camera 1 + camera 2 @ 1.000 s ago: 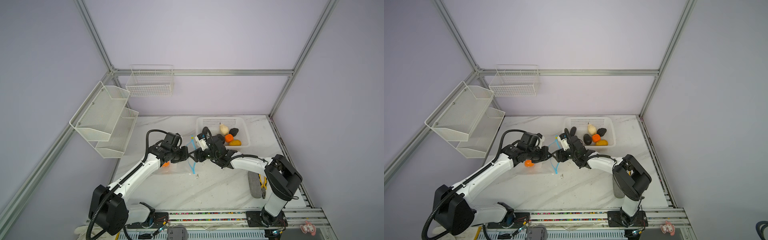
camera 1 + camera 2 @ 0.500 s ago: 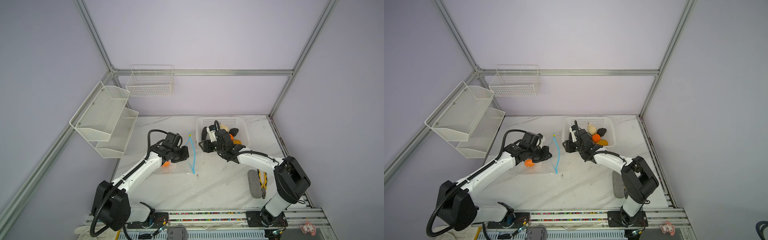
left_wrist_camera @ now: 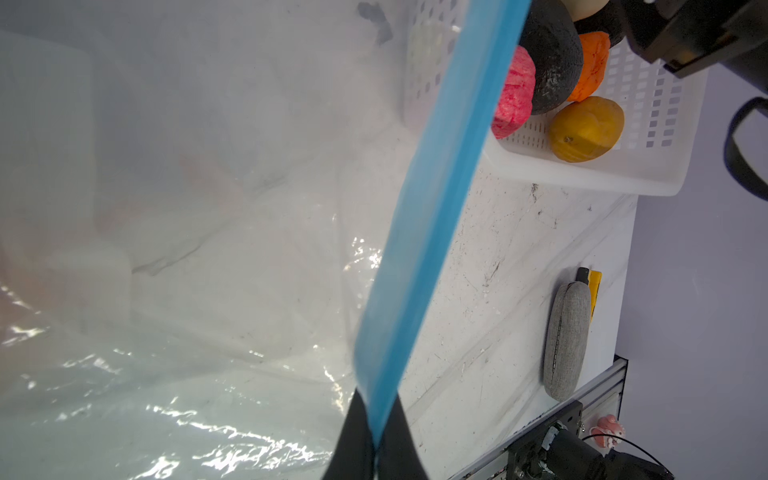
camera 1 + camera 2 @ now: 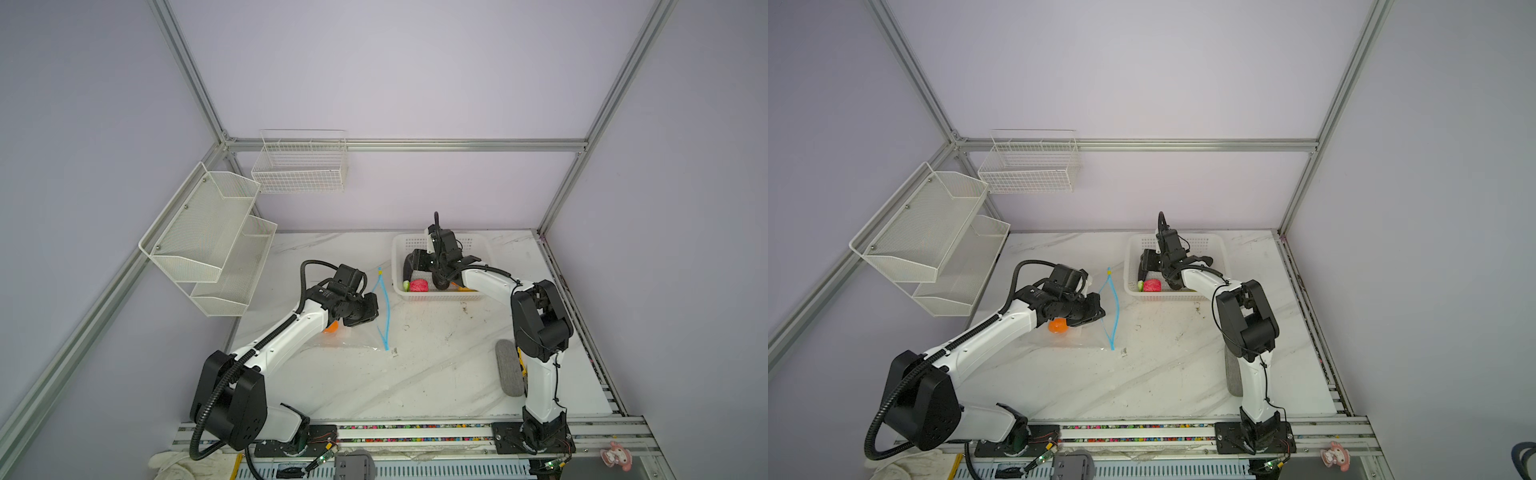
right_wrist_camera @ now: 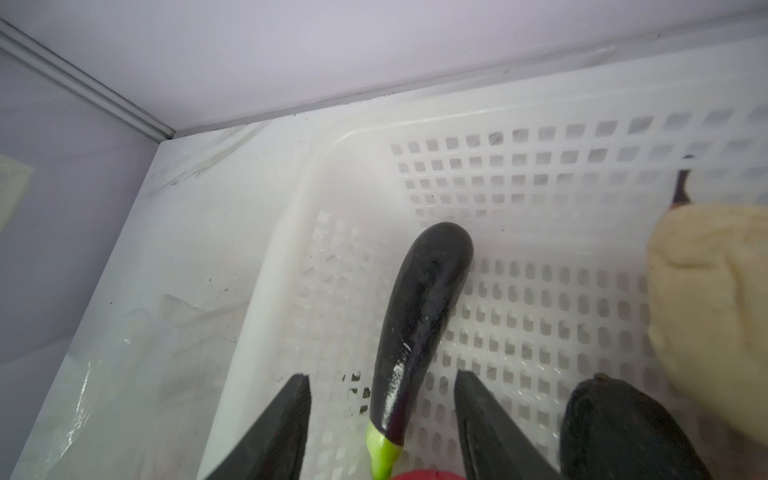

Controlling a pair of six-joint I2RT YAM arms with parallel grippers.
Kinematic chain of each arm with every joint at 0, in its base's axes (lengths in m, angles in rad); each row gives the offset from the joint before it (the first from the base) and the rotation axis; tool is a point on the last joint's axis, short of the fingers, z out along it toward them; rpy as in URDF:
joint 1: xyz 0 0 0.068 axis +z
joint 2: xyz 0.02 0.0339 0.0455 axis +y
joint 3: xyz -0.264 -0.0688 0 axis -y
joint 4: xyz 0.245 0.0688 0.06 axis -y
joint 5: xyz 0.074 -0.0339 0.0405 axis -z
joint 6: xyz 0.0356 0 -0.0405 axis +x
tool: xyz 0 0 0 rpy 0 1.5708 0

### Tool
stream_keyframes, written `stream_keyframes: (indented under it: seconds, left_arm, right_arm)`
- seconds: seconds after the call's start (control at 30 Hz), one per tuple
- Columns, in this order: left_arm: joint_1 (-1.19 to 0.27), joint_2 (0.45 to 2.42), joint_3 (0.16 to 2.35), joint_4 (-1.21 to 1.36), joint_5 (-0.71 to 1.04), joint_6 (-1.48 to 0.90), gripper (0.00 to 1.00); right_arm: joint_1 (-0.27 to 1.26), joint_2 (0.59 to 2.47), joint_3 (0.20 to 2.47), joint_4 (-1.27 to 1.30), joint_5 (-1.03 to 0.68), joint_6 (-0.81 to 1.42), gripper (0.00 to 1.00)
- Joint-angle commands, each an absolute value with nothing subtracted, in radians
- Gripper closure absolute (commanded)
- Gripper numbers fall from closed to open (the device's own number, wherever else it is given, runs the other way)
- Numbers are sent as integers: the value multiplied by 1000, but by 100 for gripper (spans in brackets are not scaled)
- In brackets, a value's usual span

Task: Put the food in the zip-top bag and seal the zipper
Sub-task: 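Move the right gripper over the basket down to the black eggplant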

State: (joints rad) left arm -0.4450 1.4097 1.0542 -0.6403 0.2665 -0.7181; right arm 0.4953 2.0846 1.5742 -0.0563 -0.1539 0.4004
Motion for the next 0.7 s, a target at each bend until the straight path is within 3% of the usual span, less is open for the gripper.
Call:
stream_keyframes:
  seconds: [0.0,0.27,0.67]
  left_arm:
    - [-438,1405,1119,-615,288,-711,100]
    - [-438,1440,1115,-617,290,-710,100]
    - [-437,1450,1126,-617,301,-703,100]
  right_arm:
    - [496,2144,1675,-166,-110,462,39]
    - [489,2292,1857,-253,-95,502,29]
    - [472,2427,2010,-297,-88,508,33]
